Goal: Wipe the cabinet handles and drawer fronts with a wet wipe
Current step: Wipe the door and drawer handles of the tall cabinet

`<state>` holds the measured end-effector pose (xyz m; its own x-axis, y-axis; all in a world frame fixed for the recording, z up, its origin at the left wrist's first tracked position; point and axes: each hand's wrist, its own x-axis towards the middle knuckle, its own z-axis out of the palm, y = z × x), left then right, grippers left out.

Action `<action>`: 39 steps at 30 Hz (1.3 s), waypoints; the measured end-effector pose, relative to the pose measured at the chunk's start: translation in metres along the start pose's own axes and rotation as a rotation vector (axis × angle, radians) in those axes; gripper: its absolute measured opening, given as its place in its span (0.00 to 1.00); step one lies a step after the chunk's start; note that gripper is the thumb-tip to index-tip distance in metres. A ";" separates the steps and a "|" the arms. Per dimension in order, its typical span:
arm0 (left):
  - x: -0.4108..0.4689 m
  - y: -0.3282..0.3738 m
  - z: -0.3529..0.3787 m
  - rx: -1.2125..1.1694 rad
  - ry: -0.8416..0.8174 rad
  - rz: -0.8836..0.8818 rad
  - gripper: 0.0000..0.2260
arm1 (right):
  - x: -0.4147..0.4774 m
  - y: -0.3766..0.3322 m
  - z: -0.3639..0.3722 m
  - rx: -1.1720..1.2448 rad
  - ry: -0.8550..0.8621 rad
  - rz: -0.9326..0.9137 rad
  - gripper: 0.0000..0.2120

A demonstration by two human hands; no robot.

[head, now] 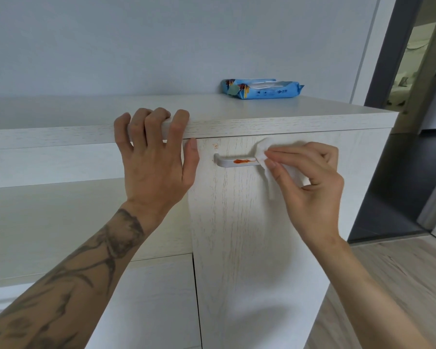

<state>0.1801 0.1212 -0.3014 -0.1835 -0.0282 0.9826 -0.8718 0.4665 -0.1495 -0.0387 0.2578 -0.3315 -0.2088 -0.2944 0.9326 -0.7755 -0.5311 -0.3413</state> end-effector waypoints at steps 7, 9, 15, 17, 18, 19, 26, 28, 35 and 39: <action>0.000 0.001 -0.001 0.005 -0.017 -0.010 0.17 | 0.005 0.006 -0.009 0.004 -0.008 -0.003 0.07; 0.000 0.001 -0.002 0.004 -0.019 -0.006 0.17 | 0.001 -0.002 -0.001 0.039 0.045 0.013 0.06; 0.001 0.000 -0.002 0.010 -0.024 0.002 0.17 | 0.000 -0.010 0.014 0.007 0.034 -0.036 0.05; 0.000 0.000 -0.001 0.015 -0.019 0.006 0.18 | 0.002 -0.012 0.017 0.012 0.051 -0.056 0.04; 0.000 0.000 -0.001 0.016 -0.018 0.007 0.18 | 0.003 -0.015 0.021 0.013 0.045 -0.074 0.04; 0.000 0.000 0.000 0.018 -0.016 0.007 0.18 | 0.005 -0.018 0.025 0.009 0.031 -0.098 0.04; 0.001 0.000 0.000 0.020 -0.017 0.010 0.18 | 0.002 -0.006 0.013 -0.013 0.044 -0.065 0.03; 0.000 0.000 0.000 0.020 -0.017 0.012 0.18 | 0.003 -0.014 0.022 0.004 0.032 -0.069 0.04; 0.001 0.000 -0.001 0.017 -0.032 0.014 0.18 | 0.005 -0.012 0.013 -0.026 0.000 -0.072 0.04; 0.002 0.001 -0.003 0.019 -0.038 0.007 0.18 | 0.005 -0.021 0.013 -0.050 0.081 -0.047 0.02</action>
<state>0.1804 0.1241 -0.2997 -0.2070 -0.0588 0.9766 -0.8788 0.4499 -0.1591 -0.0154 0.2576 -0.3214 -0.2178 -0.2039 0.9544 -0.8140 -0.5016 -0.2929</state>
